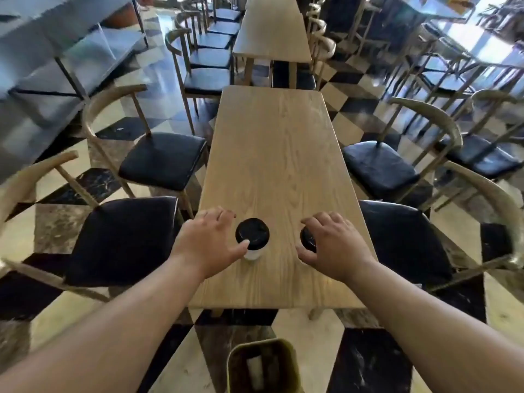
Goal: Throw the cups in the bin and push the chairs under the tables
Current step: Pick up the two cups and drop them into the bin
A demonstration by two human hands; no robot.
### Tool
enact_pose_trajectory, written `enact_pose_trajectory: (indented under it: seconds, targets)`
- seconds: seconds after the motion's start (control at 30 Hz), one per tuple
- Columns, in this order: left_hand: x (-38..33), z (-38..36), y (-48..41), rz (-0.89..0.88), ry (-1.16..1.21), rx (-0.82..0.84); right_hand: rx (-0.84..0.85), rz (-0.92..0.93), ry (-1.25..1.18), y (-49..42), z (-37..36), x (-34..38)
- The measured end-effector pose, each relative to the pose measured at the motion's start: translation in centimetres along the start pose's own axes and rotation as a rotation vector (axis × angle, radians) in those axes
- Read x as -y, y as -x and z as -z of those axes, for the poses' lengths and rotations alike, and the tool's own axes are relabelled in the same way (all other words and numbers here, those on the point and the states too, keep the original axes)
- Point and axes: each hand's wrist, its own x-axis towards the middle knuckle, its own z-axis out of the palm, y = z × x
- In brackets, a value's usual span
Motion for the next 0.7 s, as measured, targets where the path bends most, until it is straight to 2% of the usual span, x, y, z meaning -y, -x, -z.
enact_pose_trajectory:
  seconds: [0.37,0.7]
  targets:
    - [-4.7,-5.0,-3.4,0.114,0.215,0.094,0.007,-0.078,-0.184,-0.8,-6.6,-5.5]
    - [-4.8,-7.5,-5.8,0.208,0.214,0.229,0.135,-0.101,-0.229,-3.4,-8.3,-6.0]
